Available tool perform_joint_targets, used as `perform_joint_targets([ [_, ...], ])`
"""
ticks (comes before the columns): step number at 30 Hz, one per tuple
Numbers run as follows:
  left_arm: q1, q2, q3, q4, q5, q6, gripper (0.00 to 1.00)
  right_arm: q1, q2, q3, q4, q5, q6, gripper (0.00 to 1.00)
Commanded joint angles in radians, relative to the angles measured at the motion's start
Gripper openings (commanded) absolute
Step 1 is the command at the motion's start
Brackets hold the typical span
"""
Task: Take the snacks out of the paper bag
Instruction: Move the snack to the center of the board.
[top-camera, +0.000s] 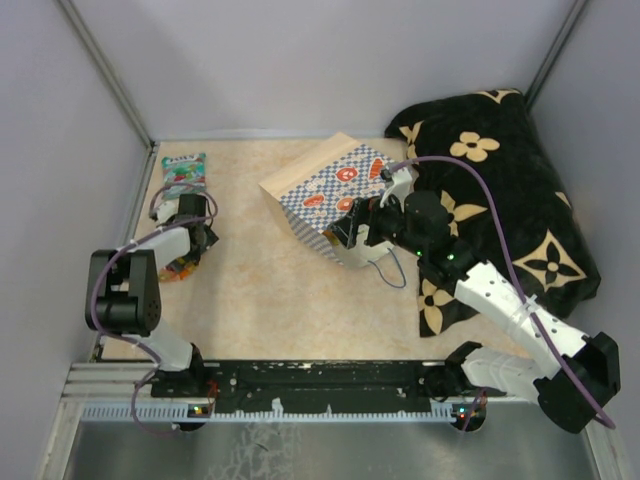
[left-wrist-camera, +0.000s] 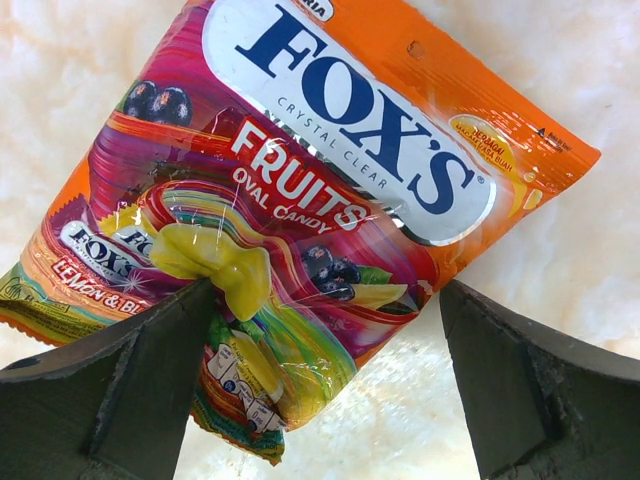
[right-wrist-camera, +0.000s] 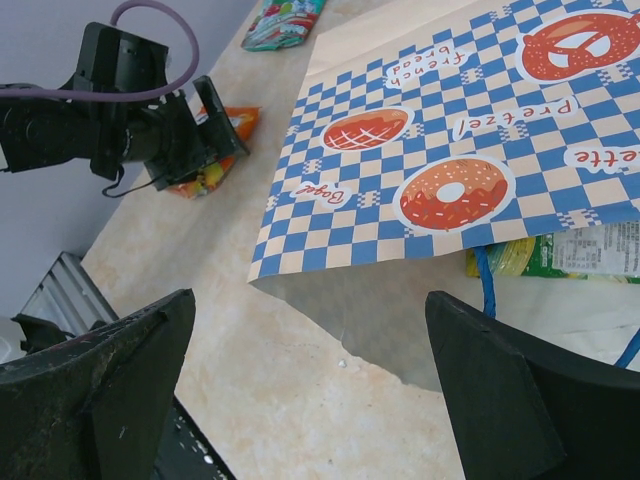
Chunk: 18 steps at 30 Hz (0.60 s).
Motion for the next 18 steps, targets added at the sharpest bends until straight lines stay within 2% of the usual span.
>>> perform_joint_targets([
  [1,0.012,0.095,0.044,0.057,0.18,0.058,0.99,-0.002,-0.013,0.01,0.027,0.005,-0.019,0.99],
  [5,0.029,0.147,0.114,0.049,0.154,0.109,0.99,-0.003,-0.007,0.014,0.029,-0.005,-0.019,0.99],
  [11,0.096,0.255,0.228,0.026,0.201,0.141,0.98,-0.003,-0.013,0.011,0.024,-0.006,-0.019,0.99],
  [18,0.127,0.265,0.277,-0.018,0.168,0.151,0.98,-0.003,-0.022,0.001,0.02,-0.003,-0.018,0.99],
])
